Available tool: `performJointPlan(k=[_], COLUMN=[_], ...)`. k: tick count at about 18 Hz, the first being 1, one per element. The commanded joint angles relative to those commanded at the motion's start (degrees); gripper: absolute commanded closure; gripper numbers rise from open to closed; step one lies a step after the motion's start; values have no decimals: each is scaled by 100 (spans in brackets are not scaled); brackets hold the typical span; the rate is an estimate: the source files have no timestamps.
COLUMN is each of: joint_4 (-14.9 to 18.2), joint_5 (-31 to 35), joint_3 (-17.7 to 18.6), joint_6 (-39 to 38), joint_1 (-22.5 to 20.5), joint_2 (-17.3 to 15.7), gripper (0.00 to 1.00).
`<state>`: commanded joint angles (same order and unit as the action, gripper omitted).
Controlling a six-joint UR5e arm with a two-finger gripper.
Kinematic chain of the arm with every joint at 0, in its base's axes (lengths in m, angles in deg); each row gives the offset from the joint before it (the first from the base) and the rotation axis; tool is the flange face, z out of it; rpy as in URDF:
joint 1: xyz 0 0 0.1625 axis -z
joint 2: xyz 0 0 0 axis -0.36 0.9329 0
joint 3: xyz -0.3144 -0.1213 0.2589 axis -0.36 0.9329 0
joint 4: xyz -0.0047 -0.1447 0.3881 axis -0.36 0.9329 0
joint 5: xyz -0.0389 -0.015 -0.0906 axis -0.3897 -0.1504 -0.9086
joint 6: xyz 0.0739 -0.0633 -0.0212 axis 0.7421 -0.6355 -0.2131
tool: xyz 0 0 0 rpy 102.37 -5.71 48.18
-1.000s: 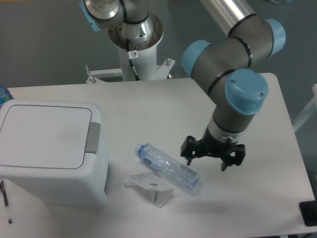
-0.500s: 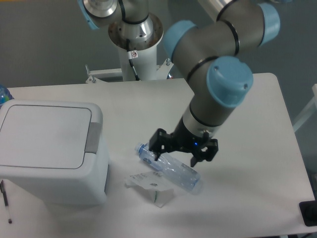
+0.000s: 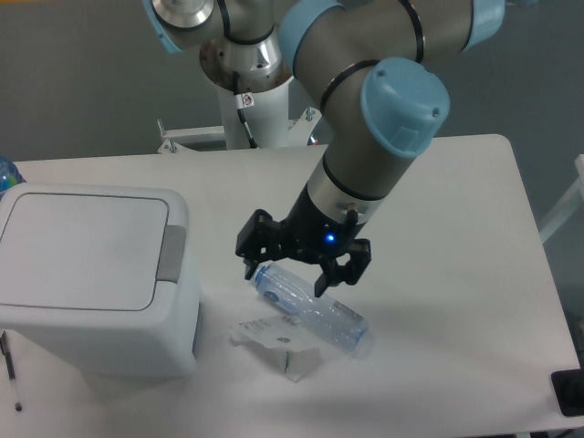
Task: Open the trash can
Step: 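Move the open gripper over the water bottle toward the trash can, then lower the gripper onto the grey lid tab of the trash can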
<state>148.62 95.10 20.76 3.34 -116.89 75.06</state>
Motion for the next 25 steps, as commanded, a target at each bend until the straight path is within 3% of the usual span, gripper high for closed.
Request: performJointPlan(k=[4,9,14,18,25], joint_4=[18,-35,-44,-220,-88], joint_5=[-9,0,0,44,167], joint_3=[9,-52,-62,-131,149], joint_6=[-149,-167,-141,-298,-360], joint_1=[53,18,-79,-79,-35], joint_2=[-97,113,87,237,132], gripper=[0,0,0,0,0])
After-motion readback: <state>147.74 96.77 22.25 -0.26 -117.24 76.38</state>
